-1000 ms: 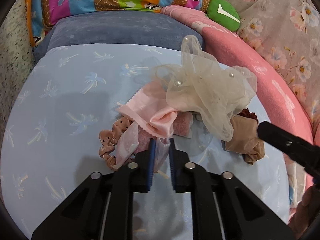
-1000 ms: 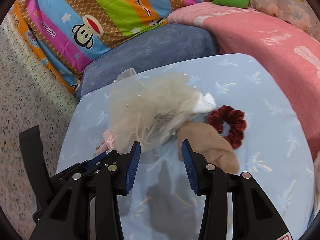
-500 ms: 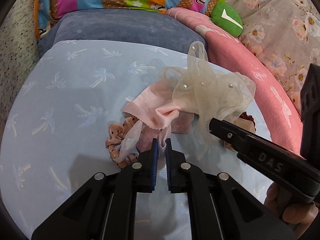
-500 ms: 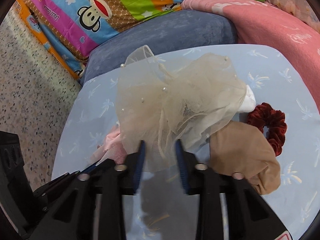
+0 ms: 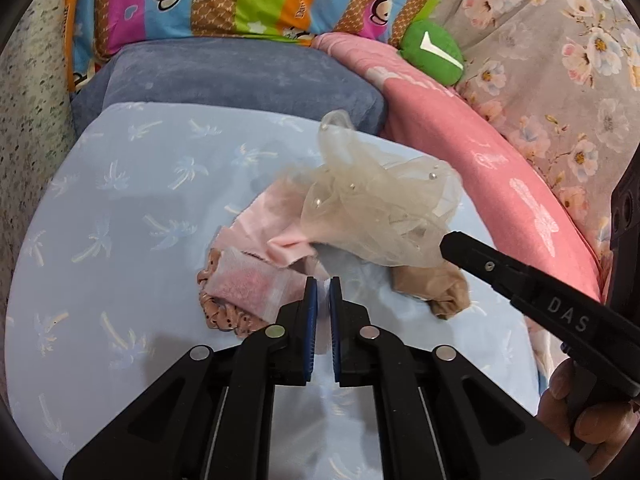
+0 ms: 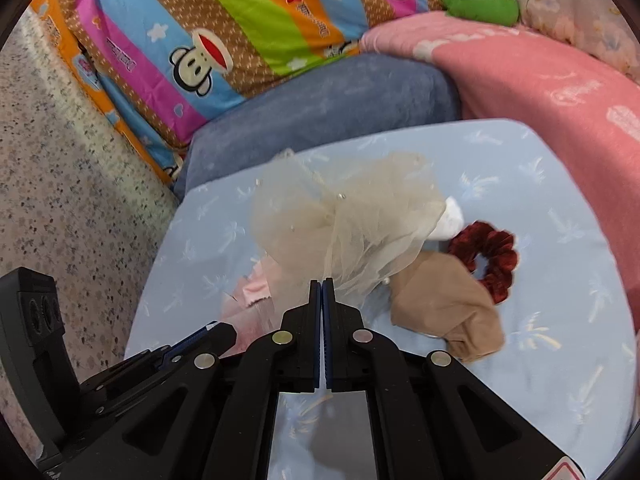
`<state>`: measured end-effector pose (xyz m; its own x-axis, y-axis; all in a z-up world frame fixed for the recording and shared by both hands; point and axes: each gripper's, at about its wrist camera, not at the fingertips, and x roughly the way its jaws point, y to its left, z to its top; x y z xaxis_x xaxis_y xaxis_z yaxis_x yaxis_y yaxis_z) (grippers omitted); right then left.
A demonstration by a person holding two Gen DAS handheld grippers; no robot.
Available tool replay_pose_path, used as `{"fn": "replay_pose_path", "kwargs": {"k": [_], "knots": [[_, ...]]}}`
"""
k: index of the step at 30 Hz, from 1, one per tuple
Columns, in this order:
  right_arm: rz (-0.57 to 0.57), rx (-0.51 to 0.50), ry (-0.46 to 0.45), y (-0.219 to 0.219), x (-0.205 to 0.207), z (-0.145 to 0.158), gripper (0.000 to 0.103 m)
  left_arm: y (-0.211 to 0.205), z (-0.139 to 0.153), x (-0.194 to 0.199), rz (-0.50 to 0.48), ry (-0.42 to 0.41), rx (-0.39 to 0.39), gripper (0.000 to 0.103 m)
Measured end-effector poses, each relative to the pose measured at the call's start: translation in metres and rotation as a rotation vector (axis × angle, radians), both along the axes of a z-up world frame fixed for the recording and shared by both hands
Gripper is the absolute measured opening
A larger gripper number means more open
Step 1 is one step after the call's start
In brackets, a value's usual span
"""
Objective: Collect trash
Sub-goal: 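Carry the pink satin cloth with the left and tulle with the right into the bin, open both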
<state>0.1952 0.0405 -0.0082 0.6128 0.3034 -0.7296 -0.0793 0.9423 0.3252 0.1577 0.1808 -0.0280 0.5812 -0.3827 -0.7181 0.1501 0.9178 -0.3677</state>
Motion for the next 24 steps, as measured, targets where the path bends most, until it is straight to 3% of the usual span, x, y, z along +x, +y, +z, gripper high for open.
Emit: {"fn": "replay_pose_path", "kwargs": {"k": [16, 24], "knots": [[-0.128, 0.075, -0.259, -0.077, -0.089, 0.117, 0.001, -0.046, 0.072, -0.042, -0.114, -0.147, -0.040, 0.005], [-0.222, 0.085, -0.332, -0.133, -0.133, 0.146, 0.001, -0.085, 0.096, -0.063, -0.200, -0.202, -0.044, 0.005]]}}
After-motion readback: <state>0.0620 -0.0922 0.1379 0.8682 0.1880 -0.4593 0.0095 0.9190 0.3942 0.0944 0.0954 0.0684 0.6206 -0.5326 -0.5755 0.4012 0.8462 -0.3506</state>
